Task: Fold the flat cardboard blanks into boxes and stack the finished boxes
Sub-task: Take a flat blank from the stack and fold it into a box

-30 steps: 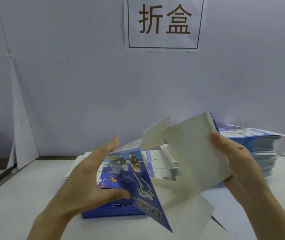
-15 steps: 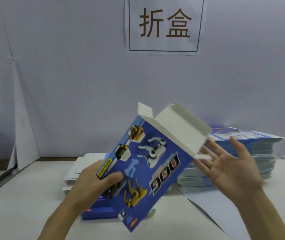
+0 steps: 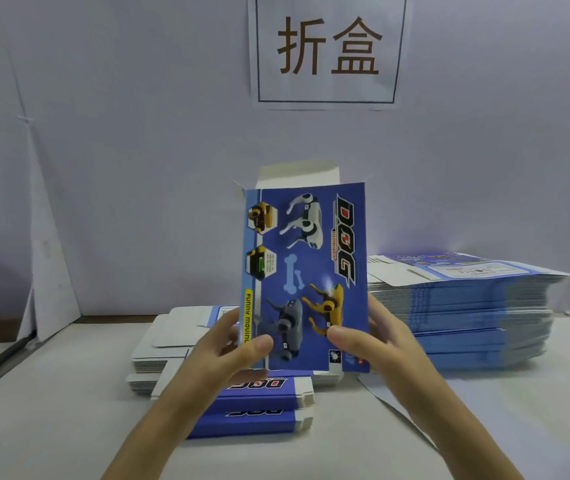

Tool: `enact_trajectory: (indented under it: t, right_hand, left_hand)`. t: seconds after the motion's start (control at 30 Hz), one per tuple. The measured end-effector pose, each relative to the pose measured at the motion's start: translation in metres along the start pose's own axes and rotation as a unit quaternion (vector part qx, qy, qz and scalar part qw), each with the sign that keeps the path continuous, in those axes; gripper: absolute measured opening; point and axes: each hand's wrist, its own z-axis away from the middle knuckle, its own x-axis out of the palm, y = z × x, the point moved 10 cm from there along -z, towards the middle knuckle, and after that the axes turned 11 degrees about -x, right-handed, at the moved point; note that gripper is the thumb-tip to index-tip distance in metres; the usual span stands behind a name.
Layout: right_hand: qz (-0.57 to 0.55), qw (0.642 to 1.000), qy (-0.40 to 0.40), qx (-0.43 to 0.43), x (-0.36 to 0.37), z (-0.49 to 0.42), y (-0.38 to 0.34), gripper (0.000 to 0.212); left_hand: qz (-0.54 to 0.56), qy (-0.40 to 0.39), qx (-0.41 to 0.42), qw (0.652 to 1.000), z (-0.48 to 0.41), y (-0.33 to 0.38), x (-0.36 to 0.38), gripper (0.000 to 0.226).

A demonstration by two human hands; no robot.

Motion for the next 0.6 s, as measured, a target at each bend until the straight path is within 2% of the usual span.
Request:
enact_trajectory:
  t: [0.13, 0.27, 0.33, 0.43, 0.5, 0.6]
  right_hand:
    - [0.006, 1.0, 0.008, 0.025, 0.001, 0.0, 0.009, 0.094]
    - [-0.011, 0.994, -0.069, 0.085, 0.016, 0.007, 0.022, 0.071]
    - [0.007, 0.993, -0.066, 0.094, 0.016, 0.006, 0.027, 0.067]
    - [0.036, 0.99, -0.081, 0.11, 0.02, 0.006, 0.033, 0.08]
    - [0.042, 0.988, -0.095, 0.118, 0.021, 0.007, 0.039, 0.084]
    - [0.076, 0.982, -0.093, 0.143, 0.02, 0.009, 0.054, 0.095]
  left_hand:
    - [-0.014, -0.013, -0.025, 0.999, 0.003, 0.0, -0.009, 0.05]
    - [-0.006, 0.004, -0.144, 0.99, 0.008, -0.018, -0.039, 0.045]
    - [-0.002, 0.025, -0.183, 0.983, 0.015, -0.022, -0.062, 0.052]
    - [0.022, 0.061, -0.186, 0.98, 0.033, -0.014, -0.097, 0.064]
    - [0.066, 0.096, -0.17, 0.979, 0.048, -0.008, -0.126, 0.051]
    - [0.172, 0.208, -0.12, 0.955, 0.071, 0.009, -0.18, 0.053]
